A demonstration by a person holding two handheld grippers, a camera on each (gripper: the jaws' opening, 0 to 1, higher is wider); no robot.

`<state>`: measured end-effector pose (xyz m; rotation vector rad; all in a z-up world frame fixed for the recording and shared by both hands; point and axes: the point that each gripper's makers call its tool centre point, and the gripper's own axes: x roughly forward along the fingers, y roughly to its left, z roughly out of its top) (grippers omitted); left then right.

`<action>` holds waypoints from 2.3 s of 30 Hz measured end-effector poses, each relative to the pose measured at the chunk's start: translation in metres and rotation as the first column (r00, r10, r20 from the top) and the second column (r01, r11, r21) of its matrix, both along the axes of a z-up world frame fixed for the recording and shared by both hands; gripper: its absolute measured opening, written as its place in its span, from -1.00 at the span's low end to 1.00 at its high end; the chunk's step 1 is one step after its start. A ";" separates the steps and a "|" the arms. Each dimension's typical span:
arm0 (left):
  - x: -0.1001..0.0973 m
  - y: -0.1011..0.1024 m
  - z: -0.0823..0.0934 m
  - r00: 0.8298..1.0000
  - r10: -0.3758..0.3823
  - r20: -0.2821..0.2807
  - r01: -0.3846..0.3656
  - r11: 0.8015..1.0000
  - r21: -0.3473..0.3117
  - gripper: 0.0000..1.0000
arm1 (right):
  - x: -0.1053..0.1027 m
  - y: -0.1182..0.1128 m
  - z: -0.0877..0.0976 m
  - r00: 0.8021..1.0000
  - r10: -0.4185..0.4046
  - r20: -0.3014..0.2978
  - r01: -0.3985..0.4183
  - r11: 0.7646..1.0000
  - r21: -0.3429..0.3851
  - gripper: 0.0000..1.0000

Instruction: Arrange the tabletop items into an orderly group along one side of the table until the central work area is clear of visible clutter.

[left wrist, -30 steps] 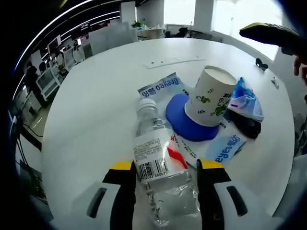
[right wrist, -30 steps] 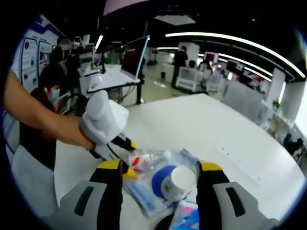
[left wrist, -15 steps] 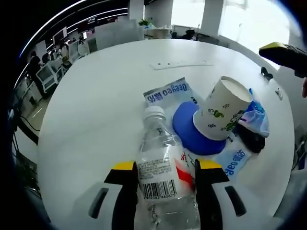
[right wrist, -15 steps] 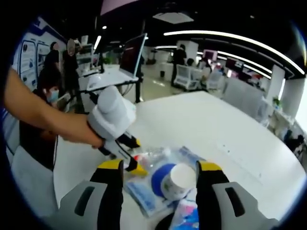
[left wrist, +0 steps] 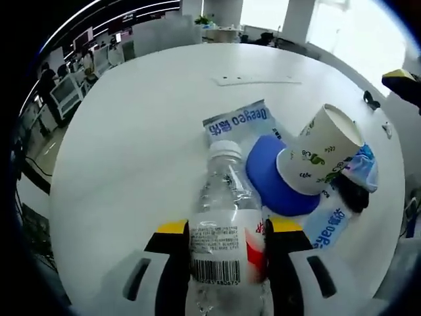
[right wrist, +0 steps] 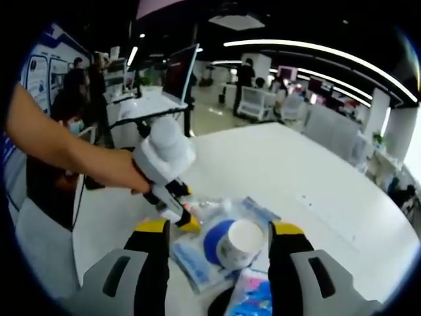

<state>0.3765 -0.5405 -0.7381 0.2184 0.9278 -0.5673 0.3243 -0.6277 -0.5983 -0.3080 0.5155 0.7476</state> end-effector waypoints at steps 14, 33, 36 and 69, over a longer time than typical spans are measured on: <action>0.001 0.003 0.006 0.999 0.028 0.039 -0.026 0.998 -0.053 -0.20 | -0.001 0.000 -0.003 1.000 0.000 -0.004 0.000 1.000 0.002 0.12; -0.004 0.006 0.039 0.981 0.022 0.191 0.005 0.990 -0.138 -0.22 | -0.004 0.006 0.010 1.000 0.003 0.016 -0.003 1.000 0.007 0.11; -0.008 0.004 0.045 0.977 0.027 0.211 0.007 0.988 -0.157 -0.22 | -0.006 0.007 0.011 1.000 0.010 0.020 -0.010 1.000 -0.001 0.11; -0.053 0.007 0.072 0.909 0.020 0.417 0.077 0.974 -0.213 -0.21 | -0.025 0.017 0.041 0.996 0.023 0.089 -0.021 1.000 -0.019 0.12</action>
